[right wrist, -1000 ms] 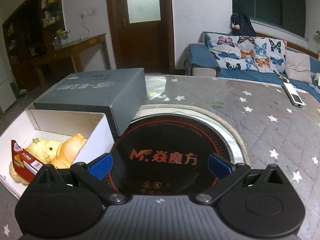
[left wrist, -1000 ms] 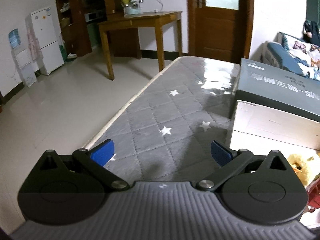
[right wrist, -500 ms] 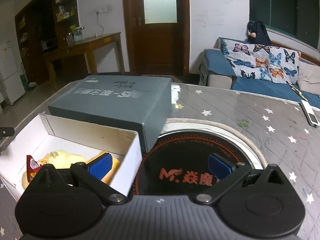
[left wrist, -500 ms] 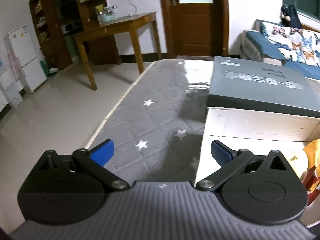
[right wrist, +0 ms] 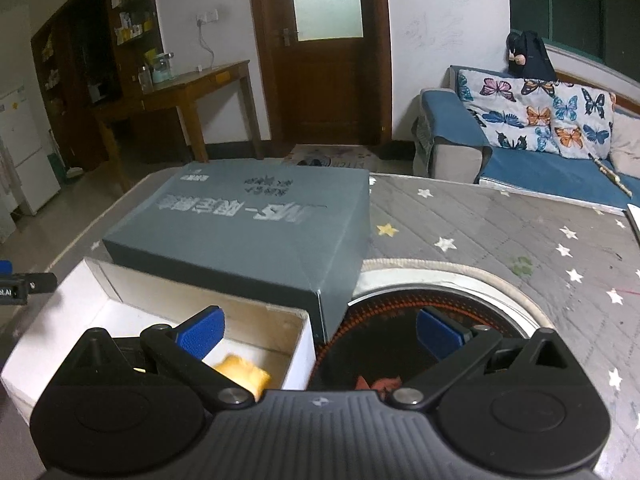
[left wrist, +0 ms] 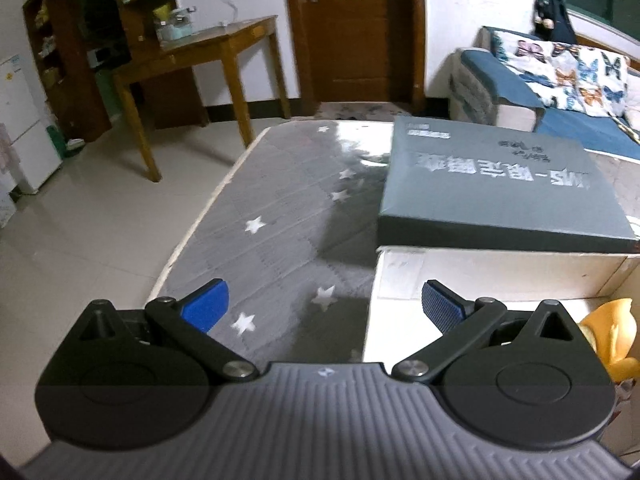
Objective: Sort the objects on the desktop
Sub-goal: 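Close both grippers on the grey JMS lid from opposite sides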
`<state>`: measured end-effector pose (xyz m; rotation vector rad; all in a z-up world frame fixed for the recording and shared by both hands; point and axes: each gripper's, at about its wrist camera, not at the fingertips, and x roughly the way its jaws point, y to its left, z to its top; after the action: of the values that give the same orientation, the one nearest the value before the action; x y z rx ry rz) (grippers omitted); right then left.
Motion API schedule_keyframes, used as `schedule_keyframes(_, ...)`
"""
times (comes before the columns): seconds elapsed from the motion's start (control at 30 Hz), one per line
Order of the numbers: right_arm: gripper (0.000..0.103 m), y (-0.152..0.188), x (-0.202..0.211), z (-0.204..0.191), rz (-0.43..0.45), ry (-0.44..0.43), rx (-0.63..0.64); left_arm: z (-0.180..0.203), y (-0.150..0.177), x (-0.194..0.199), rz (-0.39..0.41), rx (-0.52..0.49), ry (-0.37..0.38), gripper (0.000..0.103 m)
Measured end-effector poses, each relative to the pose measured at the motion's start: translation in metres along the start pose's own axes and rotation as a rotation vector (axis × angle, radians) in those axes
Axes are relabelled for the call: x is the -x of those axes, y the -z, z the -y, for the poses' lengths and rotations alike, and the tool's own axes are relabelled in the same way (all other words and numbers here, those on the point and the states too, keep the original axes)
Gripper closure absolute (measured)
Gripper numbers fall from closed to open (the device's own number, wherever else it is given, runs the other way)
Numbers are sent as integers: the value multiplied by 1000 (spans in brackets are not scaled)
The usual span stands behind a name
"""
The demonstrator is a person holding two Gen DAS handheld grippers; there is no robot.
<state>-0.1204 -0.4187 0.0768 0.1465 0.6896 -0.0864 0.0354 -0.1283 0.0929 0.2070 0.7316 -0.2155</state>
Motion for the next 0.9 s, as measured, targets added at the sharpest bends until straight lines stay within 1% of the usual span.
schedule_keyframes(0.1,0,-10,-12,0,-16,-6,-8,5,-14,-10,-10,-21,26,0)
schedule_keyframes(0.27,0,-22,-33,1,-38,-9,-30,18,-37,-29,-17,-50,48,0)
schedule_keyframes(0.43,0,-32,-54,4,-64,-32,-63,28,-58,-57,-49,-64,94,0)
schedule_keyframes(0.63,0,-44,-84,7,-103,-40,-75,33,-77,-95,-111,-60,138,0)
schedule_keyframes(0.8,0,-49,-106,14,-135,-61,-104,27,-85,-120,-156,-24,209,0)
schedule_keyframes(0.9,0,-50,-118,24,-151,-109,-186,21,-90,-131,-182,25,259,0)
